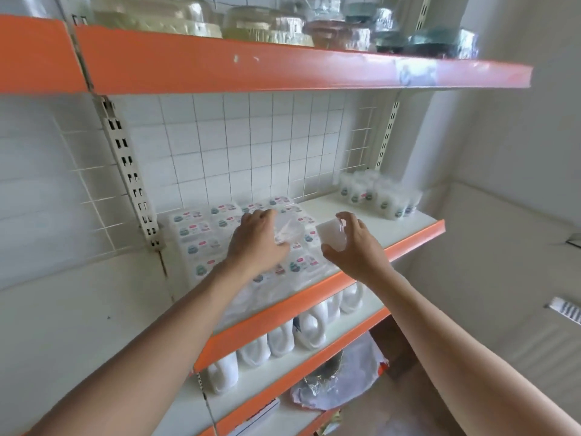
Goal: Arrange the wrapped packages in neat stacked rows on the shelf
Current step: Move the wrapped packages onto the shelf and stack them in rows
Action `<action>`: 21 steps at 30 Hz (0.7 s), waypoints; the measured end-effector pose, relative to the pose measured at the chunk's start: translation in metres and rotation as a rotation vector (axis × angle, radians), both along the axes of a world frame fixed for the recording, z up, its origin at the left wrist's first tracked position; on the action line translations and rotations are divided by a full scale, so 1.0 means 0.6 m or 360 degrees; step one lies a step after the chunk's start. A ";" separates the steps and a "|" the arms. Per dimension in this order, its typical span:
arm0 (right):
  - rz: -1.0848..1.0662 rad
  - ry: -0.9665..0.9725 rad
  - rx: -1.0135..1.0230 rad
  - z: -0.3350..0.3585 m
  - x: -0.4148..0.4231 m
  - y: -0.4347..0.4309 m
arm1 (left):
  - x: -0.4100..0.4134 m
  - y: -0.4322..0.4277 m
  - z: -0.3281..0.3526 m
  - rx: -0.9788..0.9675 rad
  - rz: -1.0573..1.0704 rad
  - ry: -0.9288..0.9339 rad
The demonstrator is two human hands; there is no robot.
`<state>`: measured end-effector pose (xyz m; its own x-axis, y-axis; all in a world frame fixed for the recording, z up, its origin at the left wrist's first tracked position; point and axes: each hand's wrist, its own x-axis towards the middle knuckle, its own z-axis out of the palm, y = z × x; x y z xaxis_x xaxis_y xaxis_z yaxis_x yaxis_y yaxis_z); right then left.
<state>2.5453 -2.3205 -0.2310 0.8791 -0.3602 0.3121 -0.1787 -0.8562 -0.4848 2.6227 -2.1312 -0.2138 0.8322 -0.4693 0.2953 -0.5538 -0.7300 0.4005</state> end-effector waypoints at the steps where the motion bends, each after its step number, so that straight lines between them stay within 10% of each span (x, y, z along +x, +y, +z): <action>1: 0.0006 -0.0014 -0.0004 0.001 0.014 -0.011 | 0.013 -0.012 -0.001 -0.0004 -0.0012 -0.0001; 21: 0.0441 0.0259 -0.0044 -0.076 0.253 -0.220 | 0.145 -0.182 -0.027 0.0155 0.0372 0.0072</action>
<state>2.6973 -2.4526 -0.2763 0.9817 -0.0932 0.1660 -0.0098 -0.8955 -0.4449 2.7098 -2.2407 -0.2298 0.9327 -0.2869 0.2183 -0.3485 -0.8724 0.3426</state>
